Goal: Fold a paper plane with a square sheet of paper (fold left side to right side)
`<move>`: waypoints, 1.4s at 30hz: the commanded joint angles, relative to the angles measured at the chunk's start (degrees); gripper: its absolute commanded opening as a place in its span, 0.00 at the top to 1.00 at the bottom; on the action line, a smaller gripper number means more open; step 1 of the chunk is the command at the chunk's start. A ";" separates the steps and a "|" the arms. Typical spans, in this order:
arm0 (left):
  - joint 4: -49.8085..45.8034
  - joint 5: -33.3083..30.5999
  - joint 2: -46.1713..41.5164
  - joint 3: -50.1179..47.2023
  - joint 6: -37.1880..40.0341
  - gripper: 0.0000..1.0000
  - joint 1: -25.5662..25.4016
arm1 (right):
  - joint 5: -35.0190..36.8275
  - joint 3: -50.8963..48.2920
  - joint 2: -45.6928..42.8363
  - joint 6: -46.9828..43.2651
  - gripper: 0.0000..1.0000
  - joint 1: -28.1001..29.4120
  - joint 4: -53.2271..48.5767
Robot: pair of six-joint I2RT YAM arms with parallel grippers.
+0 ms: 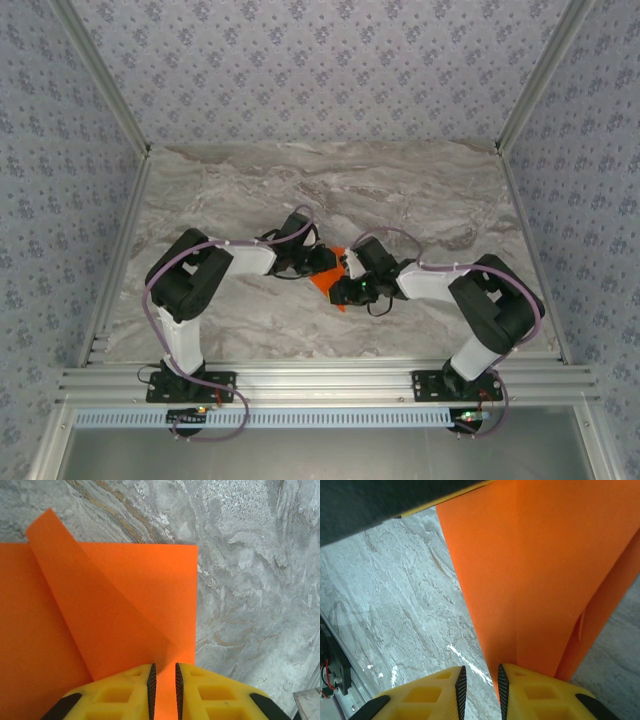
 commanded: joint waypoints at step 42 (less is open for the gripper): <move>-5.66 -3.18 3.21 -2.00 0.24 0.81 0.61 | 0.05 -3.52 -12.31 -4.42 0.85 1.43 -22.61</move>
